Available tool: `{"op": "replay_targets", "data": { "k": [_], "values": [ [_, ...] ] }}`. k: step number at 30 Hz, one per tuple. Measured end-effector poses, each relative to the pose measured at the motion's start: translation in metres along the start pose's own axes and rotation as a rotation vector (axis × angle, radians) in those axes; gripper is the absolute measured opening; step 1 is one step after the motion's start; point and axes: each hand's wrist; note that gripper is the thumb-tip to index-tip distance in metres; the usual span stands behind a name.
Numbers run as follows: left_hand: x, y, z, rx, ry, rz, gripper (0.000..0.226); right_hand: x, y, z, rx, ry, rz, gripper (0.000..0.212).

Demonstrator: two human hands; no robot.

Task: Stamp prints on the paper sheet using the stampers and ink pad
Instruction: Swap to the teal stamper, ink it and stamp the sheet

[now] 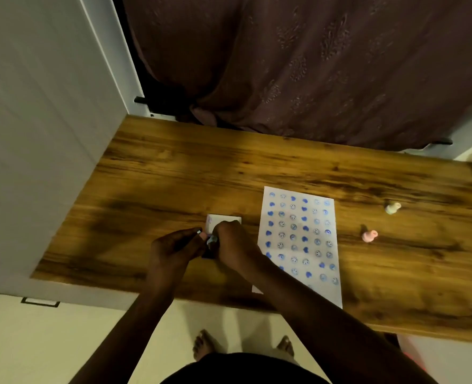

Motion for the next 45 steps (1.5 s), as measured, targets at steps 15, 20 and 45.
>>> {"op": "replay_targets", "data": {
  "k": [15, 20, 45],
  "values": [
    [-0.01, 0.084, -0.008, -0.129, -0.16, -0.016, 0.021, 0.134, -0.055, -0.119, 0.34, 0.361, 0.224, 0.031],
    [-0.021, 0.111, -0.01, -0.227, -0.214, 0.013, 0.016, 0.181, -0.051, -0.163, 0.41, 0.476, 0.178, 0.017],
    [-0.034, 0.144, -0.01, -0.269, -0.236, 0.003, 0.046, 0.197, -0.02, -0.163, 0.269, 0.391, 0.136, 0.008]
  ]
}}
Point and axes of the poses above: each hand's wrist, its own z-axis towards the middle knuckle, its own y-axis out of the palm, x = y × z
